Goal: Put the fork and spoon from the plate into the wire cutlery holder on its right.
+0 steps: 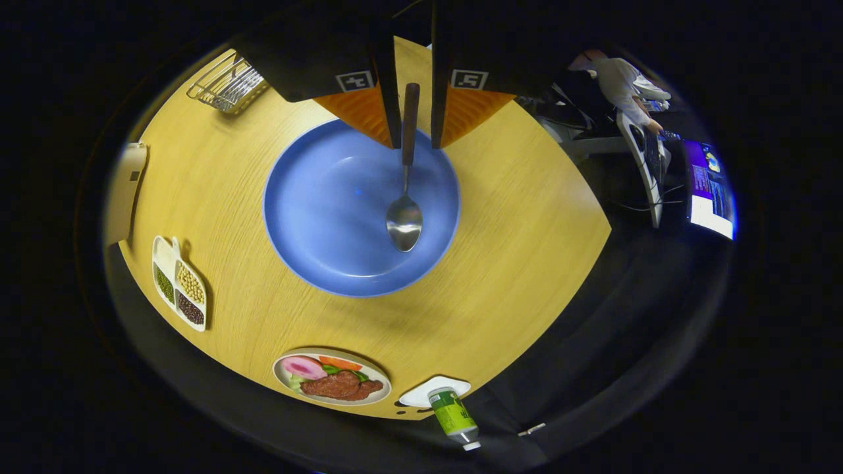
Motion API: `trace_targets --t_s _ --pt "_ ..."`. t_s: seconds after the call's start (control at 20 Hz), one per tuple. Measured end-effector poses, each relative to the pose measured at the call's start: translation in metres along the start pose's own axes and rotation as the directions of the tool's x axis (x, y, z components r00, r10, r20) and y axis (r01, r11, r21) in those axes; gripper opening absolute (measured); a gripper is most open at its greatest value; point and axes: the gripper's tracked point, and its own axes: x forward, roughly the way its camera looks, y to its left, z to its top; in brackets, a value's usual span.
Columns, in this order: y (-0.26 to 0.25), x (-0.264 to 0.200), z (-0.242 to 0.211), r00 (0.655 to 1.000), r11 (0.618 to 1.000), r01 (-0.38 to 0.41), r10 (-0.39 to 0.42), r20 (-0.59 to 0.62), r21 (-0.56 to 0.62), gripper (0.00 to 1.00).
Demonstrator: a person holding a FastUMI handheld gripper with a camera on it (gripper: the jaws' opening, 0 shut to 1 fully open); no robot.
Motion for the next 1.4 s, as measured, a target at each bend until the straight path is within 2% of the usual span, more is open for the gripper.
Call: trace_targets --t_s 0.6,0.65,0.7,0.9,1.1,1.4 --pt "-0.009 0.061 -0.004 0.995 0.998 0.066 -0.066 -0.076 -0.002 0.27" --pt "-0.010 0.055 -0.005 0.995 0.998 0.066 -0.065 -0.070 0.019 0.10" --pt "-0.008 0.053 -0.006 0.995 0.998 0.053 -0.050 -0.080 0.036 0.09" --pt "-0.005 0.030 -0.001 0.999 0.996 -0.018 0.022 -0.042 0.084 0.08" --pt "-0.015 -0.012 0.002 0.997 0.991 -0.070 0.067 0.032 0.118 0.08" --pt "-0.052 -0.101 -0.017 0.991 0.986 -0.105 0.093 0.094 0.130 0.08"
